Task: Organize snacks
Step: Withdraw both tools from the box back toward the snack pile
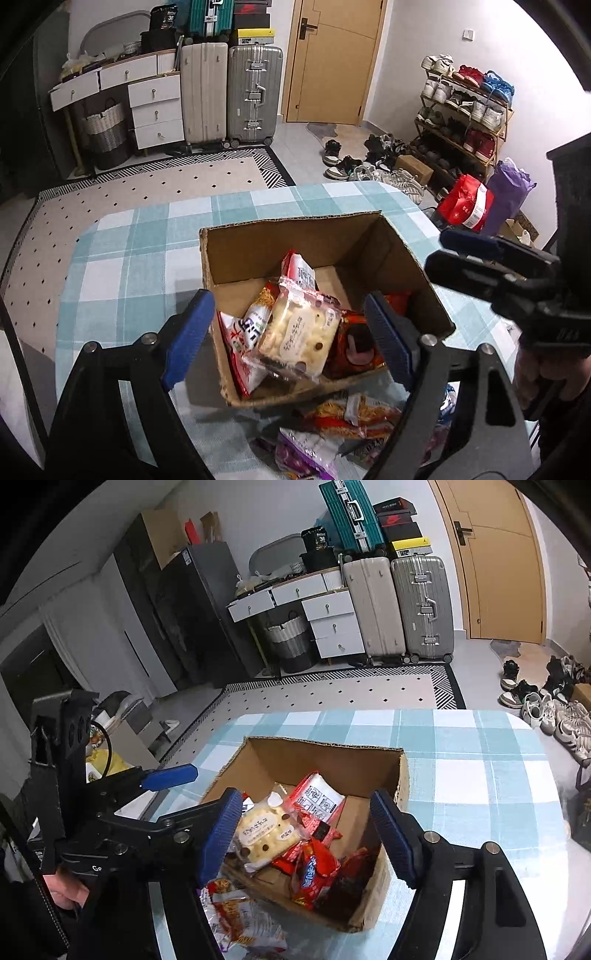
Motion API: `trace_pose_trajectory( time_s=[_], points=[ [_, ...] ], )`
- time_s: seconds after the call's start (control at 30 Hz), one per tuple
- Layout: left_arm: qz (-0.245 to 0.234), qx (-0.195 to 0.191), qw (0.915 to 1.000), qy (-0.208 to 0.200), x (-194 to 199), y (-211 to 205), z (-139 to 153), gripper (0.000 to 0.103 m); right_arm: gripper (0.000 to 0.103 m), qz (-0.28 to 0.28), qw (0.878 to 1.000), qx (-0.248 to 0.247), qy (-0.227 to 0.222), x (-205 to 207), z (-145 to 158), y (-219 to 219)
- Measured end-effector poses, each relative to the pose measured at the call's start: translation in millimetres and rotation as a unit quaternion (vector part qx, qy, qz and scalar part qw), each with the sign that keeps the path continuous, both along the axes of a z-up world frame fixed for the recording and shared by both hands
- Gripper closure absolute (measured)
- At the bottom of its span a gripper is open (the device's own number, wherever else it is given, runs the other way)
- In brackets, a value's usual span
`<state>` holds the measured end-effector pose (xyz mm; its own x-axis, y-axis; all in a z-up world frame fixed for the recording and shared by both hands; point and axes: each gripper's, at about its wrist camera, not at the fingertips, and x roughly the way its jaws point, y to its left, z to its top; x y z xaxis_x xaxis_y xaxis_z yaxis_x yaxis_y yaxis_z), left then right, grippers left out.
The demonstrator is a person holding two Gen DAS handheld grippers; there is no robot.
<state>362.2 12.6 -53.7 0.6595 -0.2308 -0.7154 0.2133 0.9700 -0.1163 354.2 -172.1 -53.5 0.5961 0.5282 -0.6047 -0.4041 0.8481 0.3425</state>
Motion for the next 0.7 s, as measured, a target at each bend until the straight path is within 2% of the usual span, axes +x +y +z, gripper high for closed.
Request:
trace_pose_trajectory(
  time_s=[0.13,0.27,0.33,0.53,0.7],
  points=[
    [0.004,0.004,1.0,-0.005,-19,2,8,0.021,0.023,-0.009,1.0,-0.003,-0.014,-16,13,-4],
    [0.008,0.01,0.9998,-0.013,-43,1,20,0.021,0.022,-0.011,1.0,-0.003,-0.027,-36,26,-9],
    [0.01,0.01,0.9998,-0.016,-54,0,25,0.02,0.018,-0.011,0.999,-0.004,-0.033,-46,32,-10],
    [0.021,0.016,0.9993,-0.027,-91,-2,32,0.015,0.012,-0.011,0.998,-0.007,-0.055,-85,48,-15],
    [0.028,0.026,0.9986,-0.037,-120,-7,35,0.012,0.01,-0.001,0.998,-0.013,-0.059,-112,51,-19]
  ],
)
